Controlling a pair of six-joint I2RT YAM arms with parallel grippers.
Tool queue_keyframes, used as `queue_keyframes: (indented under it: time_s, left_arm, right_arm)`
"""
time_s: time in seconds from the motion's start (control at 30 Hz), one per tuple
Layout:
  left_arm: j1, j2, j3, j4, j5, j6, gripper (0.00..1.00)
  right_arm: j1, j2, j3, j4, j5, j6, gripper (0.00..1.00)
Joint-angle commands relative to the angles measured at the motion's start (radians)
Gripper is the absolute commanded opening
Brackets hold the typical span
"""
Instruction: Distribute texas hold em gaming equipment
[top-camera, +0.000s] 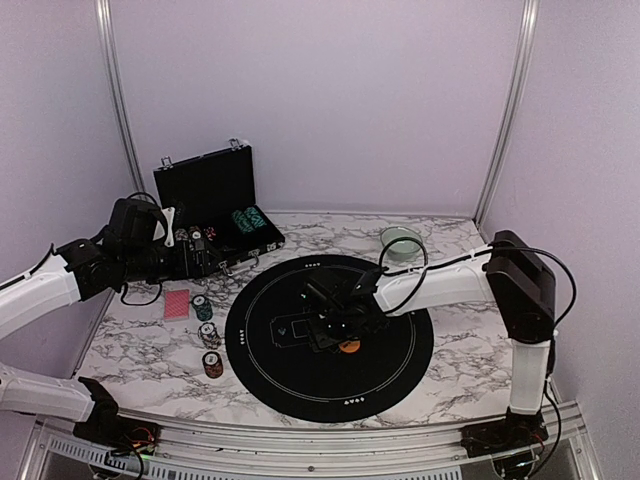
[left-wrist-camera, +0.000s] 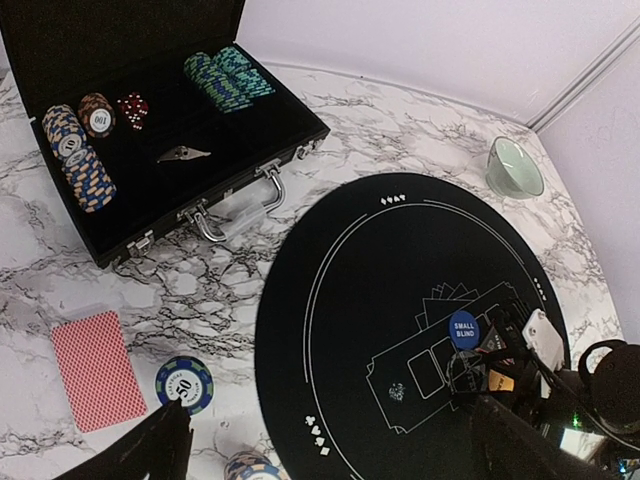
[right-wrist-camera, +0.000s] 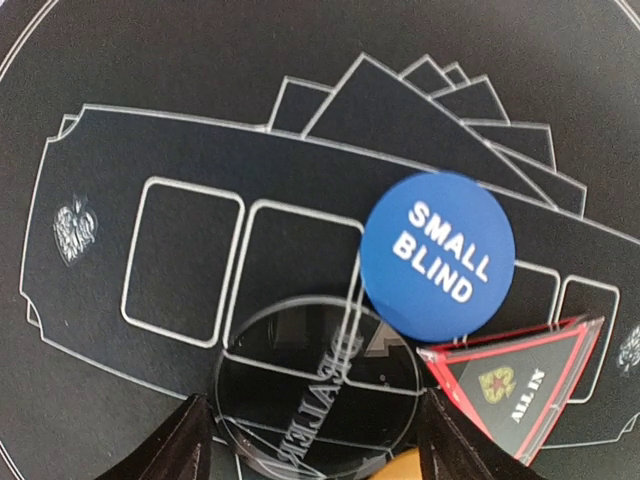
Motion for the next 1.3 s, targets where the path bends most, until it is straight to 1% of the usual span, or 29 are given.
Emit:
queue_keyframes:
  time_s: [0.0,0.17,0.43,1.27]
  left_arm:
    - [0.008,0.008,0.011,-0.007,0.005,-0.004,0.99]
    - [0.008,0.011,0.008,-0.008,0.006,-0.005,0.99]
    - [0.011,0.006,-0.004,-0.006,0.005,-0.006,0.99]
    - [0.017,0.006,-0.014,0.001,0.018,-0.012,0.99]
  right_arm:
    - [0.018,0.038,0.068,-0.028,0.050,-0.016,0.68]
    - [0.027,0.062,0.100,-0.052,0.069,-0.020,0.68]
    - [0.033,0.072,0.106,-0.056,0.069,-0.022,0.65]
    - [0.046,0.084,0.126,-0.062,0.055,-0.030,0.62]
